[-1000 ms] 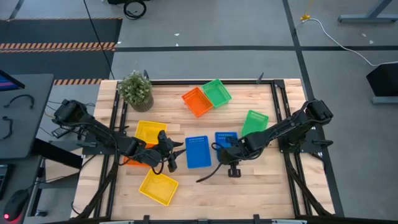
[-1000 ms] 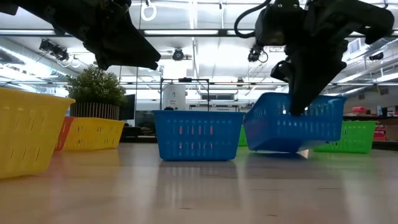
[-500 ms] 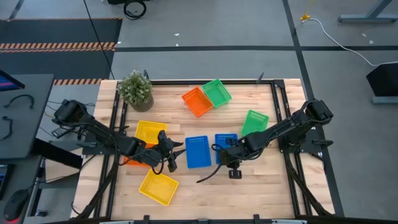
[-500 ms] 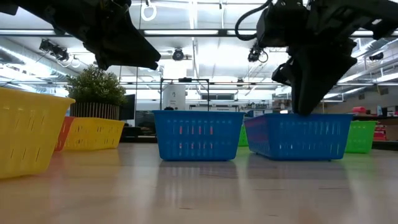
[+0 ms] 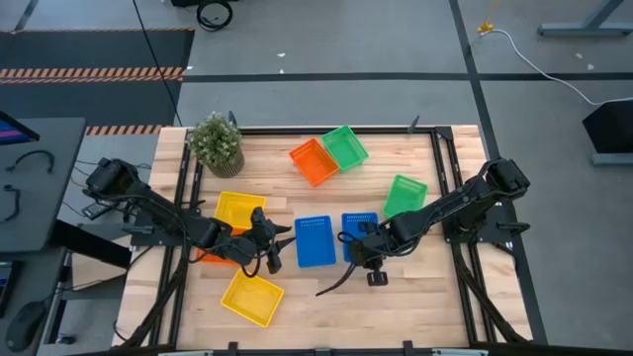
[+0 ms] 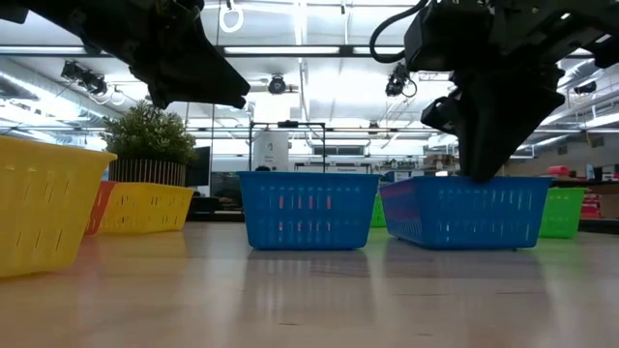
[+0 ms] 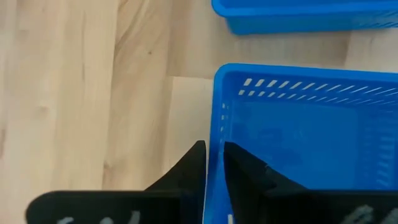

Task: Stack baskets by color
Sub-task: Stack the top blue bin on top of the bottom blue bin

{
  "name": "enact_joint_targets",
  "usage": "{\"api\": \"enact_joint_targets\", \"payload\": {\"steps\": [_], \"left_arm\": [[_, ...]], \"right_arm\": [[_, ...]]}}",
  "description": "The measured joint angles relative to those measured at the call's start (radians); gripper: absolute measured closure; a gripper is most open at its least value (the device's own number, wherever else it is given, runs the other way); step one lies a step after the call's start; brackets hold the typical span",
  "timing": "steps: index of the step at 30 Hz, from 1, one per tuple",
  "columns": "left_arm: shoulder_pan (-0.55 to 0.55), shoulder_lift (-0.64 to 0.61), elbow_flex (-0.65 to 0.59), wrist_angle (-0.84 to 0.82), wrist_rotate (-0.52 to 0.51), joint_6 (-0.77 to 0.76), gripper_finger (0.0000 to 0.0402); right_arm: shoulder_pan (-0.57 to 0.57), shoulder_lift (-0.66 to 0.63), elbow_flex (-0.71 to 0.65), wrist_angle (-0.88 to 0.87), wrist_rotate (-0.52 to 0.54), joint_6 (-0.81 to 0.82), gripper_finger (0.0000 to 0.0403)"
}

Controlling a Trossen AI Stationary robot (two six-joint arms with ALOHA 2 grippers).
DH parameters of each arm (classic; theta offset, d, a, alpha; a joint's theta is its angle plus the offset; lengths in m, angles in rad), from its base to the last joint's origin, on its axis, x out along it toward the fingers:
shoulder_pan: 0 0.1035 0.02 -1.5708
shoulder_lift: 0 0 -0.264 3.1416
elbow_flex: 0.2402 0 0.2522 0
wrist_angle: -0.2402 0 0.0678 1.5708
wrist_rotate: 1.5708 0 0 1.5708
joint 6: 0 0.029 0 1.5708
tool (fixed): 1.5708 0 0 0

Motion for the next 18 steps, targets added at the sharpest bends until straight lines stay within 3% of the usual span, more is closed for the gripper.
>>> {"api": "enact_joint_targets", "payload": {"steps": [18], "left_arm": [[-0.024, 0.000, 0.001, 0.006, 0.000, -0.001, 0.0260]], "right_arm": [[0.011, 0.091, 0.001, 0.058, 0.047, -0.058, 0.0387]]}}
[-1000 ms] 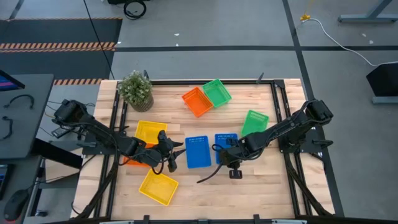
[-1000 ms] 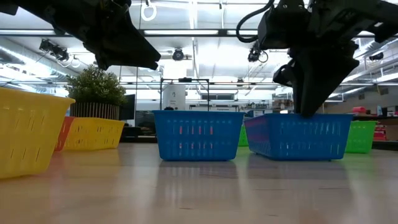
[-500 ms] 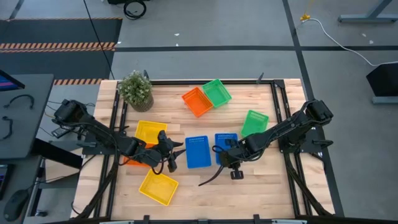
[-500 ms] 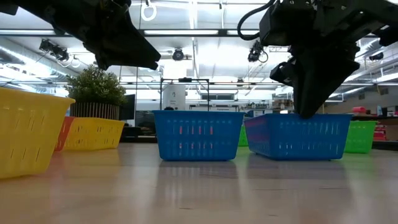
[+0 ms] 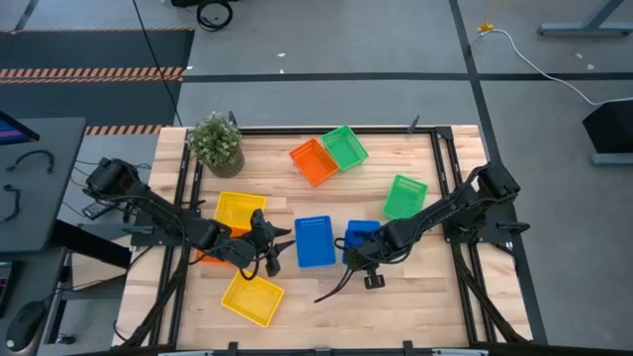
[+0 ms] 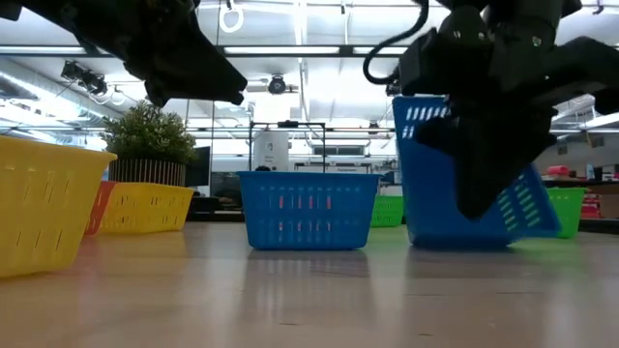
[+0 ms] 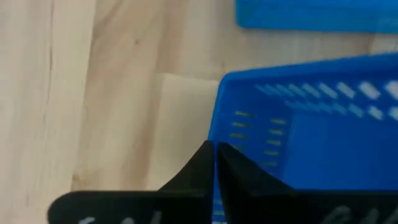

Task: Stack baskets by color
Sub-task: Stack the top blue bin on top of the bottom blue bin, then stack the right blue bin on top of the left blue bin

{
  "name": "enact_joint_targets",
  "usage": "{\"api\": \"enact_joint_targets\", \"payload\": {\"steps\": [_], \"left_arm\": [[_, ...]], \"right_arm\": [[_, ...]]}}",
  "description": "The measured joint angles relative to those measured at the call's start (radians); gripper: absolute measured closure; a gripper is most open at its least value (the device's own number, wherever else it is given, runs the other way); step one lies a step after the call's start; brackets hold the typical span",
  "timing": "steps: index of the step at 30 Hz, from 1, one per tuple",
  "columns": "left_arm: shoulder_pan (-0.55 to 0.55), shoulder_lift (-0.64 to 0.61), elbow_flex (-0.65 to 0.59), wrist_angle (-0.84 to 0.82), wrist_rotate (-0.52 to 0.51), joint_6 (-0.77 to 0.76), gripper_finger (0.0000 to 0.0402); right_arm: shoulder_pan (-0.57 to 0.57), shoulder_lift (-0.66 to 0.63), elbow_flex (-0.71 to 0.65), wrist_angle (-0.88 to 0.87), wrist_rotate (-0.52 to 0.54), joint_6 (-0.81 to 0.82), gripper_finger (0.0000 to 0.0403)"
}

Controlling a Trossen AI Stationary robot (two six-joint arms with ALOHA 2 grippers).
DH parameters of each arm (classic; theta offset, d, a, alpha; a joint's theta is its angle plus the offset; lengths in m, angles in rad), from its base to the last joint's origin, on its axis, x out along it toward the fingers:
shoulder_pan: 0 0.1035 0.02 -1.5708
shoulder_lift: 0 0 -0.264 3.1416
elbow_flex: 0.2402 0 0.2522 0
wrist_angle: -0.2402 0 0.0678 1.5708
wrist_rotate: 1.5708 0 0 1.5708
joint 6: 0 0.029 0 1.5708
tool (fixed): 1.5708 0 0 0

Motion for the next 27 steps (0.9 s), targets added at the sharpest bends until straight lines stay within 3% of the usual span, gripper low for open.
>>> {"api": "enact_joint_targets", "payload": {"steps": [3, 14, 17, 27], "left_arm": [[0.000, 0.000, 0.000, 0.001, 0.000, 0.000, 0.0260], [0.000, 0.000, 0.000, 0.002, 0.000, -0.003, 0.0260], [0.000, 0.000, 0.000, 0.002, 0.000, -0.004, 0.0260], [0.000, 0.000, 0.000, 0.002, 0.000, -0.005, 0.0260]], "right_arm": [[0.000, 0.000, 0.000, -0.005, 0.003, 0.000, 0.0397], [0.003, -0.033, 0.001, 0.003, -0.004, 0.057, 0.0369], [0.000, -0.034, 0.001, 0.002, -0.055, 0.087, 0.0365], [-0.033, -0.035, 0.002, -0.007, -0.158, 0.121, 0.0286]]}}
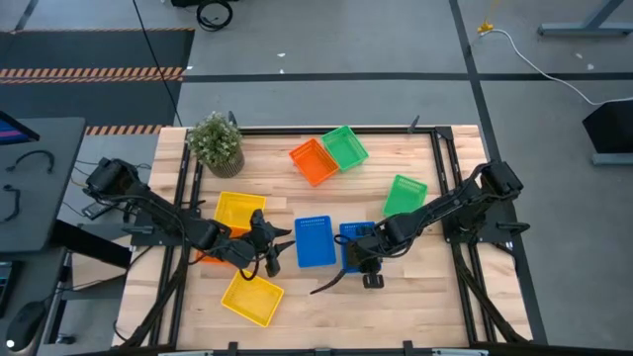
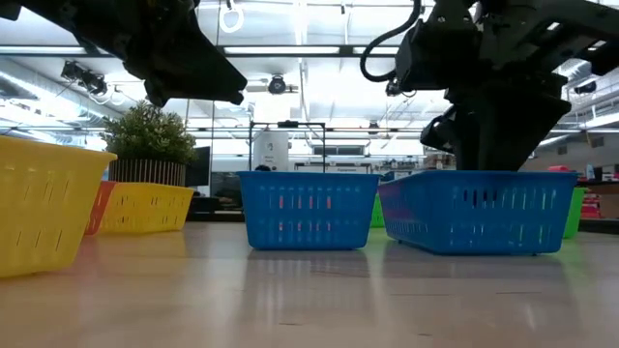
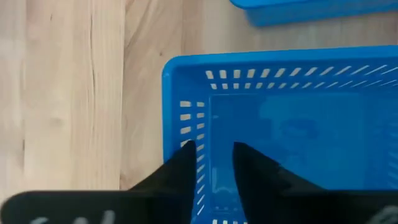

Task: Stack baskets by color
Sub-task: Stack the right blue bin on top of the left blue bin

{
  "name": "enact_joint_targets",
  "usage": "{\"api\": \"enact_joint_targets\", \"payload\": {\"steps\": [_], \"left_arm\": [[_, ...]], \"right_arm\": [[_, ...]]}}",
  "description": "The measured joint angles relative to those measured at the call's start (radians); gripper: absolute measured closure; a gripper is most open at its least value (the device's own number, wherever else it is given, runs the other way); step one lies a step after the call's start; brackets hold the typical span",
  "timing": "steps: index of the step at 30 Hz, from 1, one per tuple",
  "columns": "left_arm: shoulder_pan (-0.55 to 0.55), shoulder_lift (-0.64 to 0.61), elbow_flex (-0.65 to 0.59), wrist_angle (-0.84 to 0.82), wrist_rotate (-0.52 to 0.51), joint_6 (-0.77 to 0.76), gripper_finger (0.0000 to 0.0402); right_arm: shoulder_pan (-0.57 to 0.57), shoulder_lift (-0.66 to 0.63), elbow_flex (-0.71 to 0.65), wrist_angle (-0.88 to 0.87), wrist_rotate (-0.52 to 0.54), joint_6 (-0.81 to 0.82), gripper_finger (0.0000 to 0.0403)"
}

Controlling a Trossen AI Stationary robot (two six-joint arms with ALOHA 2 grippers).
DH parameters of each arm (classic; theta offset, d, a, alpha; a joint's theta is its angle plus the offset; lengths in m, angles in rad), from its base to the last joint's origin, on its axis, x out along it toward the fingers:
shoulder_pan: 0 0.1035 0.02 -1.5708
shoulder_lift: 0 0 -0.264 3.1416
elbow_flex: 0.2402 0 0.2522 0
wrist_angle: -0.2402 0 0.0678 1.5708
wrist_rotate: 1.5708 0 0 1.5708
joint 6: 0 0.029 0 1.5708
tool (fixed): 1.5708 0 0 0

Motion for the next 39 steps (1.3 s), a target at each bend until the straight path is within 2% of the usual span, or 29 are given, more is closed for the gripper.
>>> {"api": "enact_joint_targets", "payload": {"steps": [5, 9, 13, 19, 27, 32, 39], "left_arm": [[0.000, 0.000, 0.000, 0.000, 0.000, 0.002, 0.0260], [0.000, 0.000, 0.000, 0.000, 0.000, 0.002, 0.0260], [0.000, 0.000, 0.000, 0.000, 0.000, 0.003, 0.0260], [0.000, 0.000, 0.000, 0.000, 0.000, 0.005, 0.0260], [0.000, 0.000, 0.000, -0.009, 0.000, 0.005, 0.0260], [0.000, 0.000, 0.000, -0.007, 0.000, 0.005, 0.0260], [0.000, 0.000, 0.000, -0.008, 0.000, 0.005, 0.0260]], "right_arm": [[-0.024, 0.000, 0.066, -0.073, -0.014, -0.030, 0.0241], [-0.014, -0.002, 0.147, -0.139, -0.013, -0.076, 0.0219], [0.036, -0.002, 0.163, -0.136, 0.003, -0.085, 0.0217], [0.105, 0.013, 0.147, -0.138, 0.130, -0.014, 0.0219], [0.117, 0.026, 0.032, -0.056, 0.185, 0.016, 0.0221], [0.117, 0.026, 0.009, -0.035, 0.206, 0.015, 0.0253], [0.117, 0.026, 0.009, -0.036, 0.215, -0.009, 0.0348]]}}
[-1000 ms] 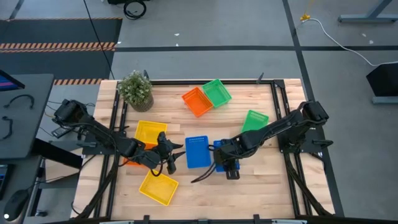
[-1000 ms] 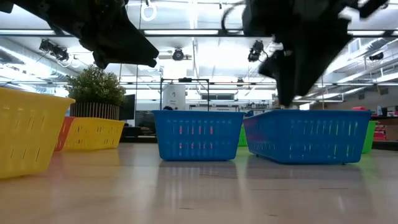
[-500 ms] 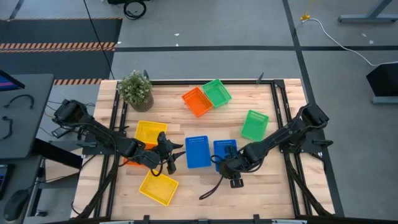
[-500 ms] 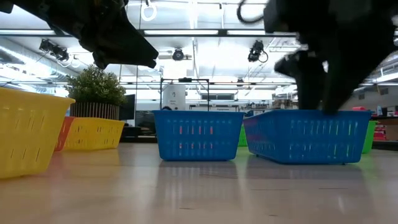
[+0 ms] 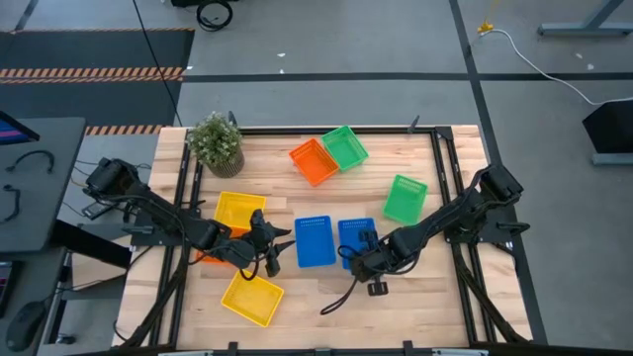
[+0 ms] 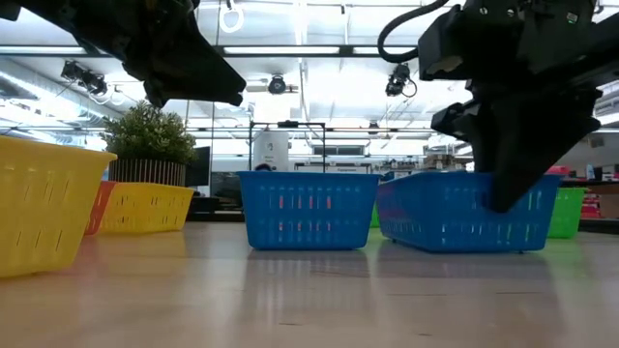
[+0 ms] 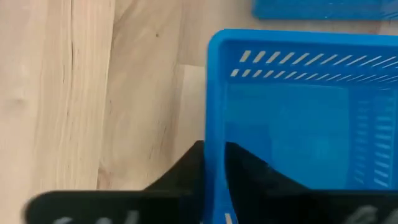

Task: Stack baskets by color
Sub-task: Stack the right blue bin on top of the left blue bin

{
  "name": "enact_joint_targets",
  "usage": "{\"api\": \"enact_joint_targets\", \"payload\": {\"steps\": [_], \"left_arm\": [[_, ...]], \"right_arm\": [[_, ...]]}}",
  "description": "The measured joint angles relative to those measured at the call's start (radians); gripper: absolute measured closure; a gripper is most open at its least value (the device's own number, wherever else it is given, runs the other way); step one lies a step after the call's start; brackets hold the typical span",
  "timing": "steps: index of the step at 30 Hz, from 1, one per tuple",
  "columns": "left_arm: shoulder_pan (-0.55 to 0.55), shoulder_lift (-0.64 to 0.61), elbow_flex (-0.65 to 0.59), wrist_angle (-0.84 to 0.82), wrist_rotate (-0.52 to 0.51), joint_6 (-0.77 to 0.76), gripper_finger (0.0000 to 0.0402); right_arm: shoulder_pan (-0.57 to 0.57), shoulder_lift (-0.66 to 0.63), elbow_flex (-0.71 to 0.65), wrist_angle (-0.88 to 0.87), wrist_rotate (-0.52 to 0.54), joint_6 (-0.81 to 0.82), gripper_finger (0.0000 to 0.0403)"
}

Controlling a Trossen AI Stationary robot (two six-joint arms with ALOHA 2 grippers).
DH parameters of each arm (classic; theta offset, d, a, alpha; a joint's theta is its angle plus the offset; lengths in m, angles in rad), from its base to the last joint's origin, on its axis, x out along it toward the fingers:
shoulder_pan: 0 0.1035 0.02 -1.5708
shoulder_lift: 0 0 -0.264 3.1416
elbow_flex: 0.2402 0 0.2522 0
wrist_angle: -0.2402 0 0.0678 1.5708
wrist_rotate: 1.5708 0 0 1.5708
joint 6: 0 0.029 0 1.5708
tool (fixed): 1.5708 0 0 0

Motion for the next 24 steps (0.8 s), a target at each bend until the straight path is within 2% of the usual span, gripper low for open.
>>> {"api": "enact_joint_targets", "payload": {"steps": [3, 8, 10, 12, 15, 19, 24], "left_arm": [[-0.004, 0.000, 0.000, 0.000, 0.000, -0.002, 0.0260], [-0.032, -0.001, 0.000, 0.001, -0.007, -0.003, 0.0260], [-0.053, -0.004, 0.001, 0.002, -0.038, -0.006, 0.0260], [-0.079, -0.005, 0.005, 0.000, -0.082, -0.005, 0.0260], [-0.121, -0.005, 0.015, -0.004, -0.140, -0.003, 0.0260], [-0.181, -0.005, 0.017, -0.013, -0.204, -0.006, 0.0260], [-0.234, -0.005, 0.017, -0.024, -0.277, -0.007, 0.0260]], "right_arm": [[0.003, -0.011, 0.017, -0.059, 0.011, -0.004, 0.0390], [0.007, -0.033, 0.151, -0.287, 0.129, 0.024, 0.0385], [0.000, -0.033, 0.228, -0.333, 0.160, 0.006, 0.0392], [-0.014, -0.034, 0.287, -0.307, 0.167, -0.042, 0.0395], [-0.037, -0.034, 0.336, -0.174, 0.143, -0.126, 0.0394], [-0.065, -0.017, 0.340, -0.045, 0.082, -0.221, 0.0395], [-0.083, 0.055, 0.341, -0.014, 0.082, -0.235, 0.0395]]}}
